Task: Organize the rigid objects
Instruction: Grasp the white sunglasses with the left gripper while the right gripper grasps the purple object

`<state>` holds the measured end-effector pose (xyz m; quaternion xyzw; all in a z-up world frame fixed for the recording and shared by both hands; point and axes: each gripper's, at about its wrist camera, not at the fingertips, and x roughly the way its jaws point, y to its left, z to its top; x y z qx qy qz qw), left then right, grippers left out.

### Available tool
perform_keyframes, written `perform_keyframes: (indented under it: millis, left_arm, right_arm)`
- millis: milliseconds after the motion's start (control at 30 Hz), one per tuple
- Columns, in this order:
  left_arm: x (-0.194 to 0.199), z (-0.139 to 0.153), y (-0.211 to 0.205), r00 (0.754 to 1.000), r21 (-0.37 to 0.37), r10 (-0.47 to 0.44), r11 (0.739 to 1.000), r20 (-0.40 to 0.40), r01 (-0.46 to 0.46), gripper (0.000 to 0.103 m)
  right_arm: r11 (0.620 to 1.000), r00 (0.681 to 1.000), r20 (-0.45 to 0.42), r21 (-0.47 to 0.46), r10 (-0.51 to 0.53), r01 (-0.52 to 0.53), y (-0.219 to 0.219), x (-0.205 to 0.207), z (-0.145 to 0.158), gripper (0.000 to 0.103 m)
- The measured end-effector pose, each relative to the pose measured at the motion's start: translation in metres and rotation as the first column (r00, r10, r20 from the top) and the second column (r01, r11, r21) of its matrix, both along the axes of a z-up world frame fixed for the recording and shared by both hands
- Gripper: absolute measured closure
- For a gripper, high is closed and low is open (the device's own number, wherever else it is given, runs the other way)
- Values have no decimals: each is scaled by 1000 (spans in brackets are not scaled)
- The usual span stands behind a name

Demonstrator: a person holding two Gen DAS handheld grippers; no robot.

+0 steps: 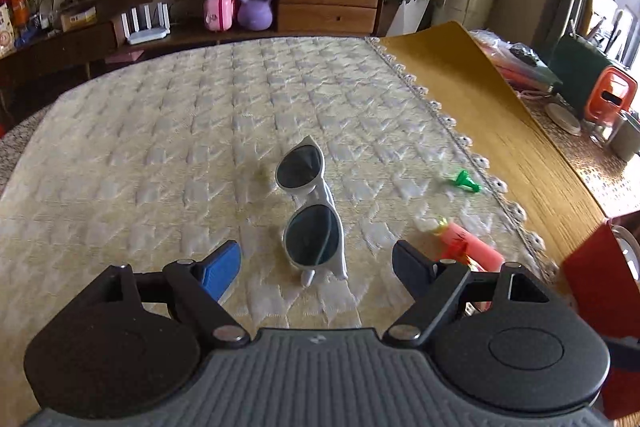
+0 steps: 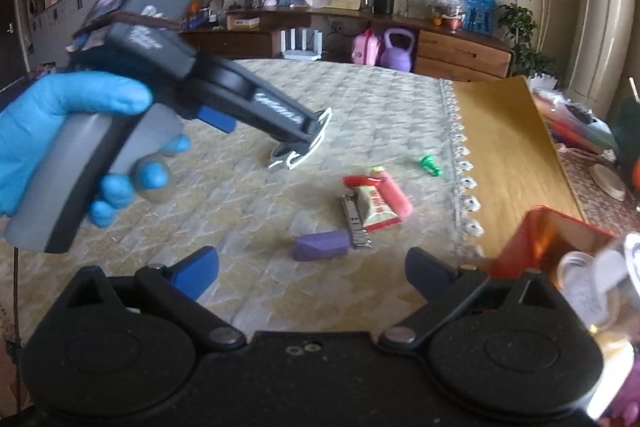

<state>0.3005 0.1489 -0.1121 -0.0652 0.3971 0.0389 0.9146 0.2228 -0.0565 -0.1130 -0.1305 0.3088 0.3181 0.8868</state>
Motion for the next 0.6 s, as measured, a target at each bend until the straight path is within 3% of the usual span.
perform_keyframes:
  millis: [367,500,600]
  left_arm:
    - [42,-21,6,999,-49,2,999,-50,-4,20]
    - [40,-24,2,1000,-20,-10,1000,-26,10,20]
    - [38,-25,-3,1000,36,-11,999,-14,12,36]
  right_arm:
    - [1000,999,-38,-26,-5,4,16,26,-18,20]
    - [1000,999,-45,-23,-4,3,19,29,-22,24]
    - [1000,999,-49,-25,-2,1,21,31,-24,27]
